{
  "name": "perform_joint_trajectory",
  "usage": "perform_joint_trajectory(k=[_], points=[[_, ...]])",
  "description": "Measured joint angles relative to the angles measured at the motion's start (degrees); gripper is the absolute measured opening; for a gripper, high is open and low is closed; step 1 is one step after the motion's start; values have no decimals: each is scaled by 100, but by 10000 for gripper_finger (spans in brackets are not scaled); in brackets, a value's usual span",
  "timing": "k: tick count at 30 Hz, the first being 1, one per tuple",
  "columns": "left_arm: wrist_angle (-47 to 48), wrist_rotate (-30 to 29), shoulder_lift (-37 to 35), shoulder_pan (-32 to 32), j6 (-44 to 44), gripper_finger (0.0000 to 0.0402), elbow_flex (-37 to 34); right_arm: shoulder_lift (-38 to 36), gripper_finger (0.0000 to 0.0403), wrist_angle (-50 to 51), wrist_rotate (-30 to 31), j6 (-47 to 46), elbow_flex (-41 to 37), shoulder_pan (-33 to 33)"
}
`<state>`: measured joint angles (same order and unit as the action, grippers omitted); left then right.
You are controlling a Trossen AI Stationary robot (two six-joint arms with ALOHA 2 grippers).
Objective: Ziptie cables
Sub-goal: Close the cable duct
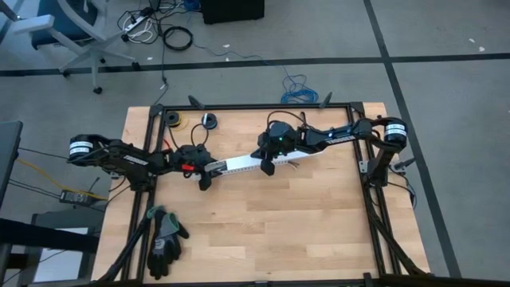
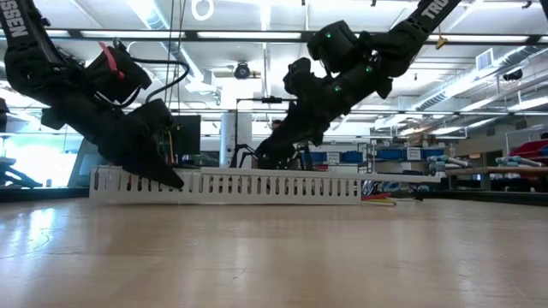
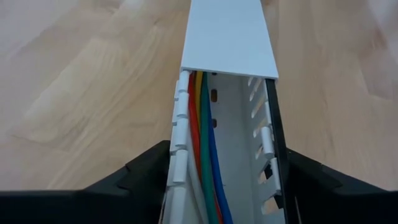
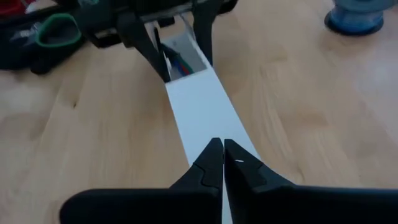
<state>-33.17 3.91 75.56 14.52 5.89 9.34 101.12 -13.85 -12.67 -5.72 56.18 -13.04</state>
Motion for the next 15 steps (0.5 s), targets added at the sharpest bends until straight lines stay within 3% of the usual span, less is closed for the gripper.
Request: perform_joint_trajectory(k=[15], points=[[-789, -247, 505, -2, -127, 268, -11, -4, 9, -11, 0, -1, 7, -2]])
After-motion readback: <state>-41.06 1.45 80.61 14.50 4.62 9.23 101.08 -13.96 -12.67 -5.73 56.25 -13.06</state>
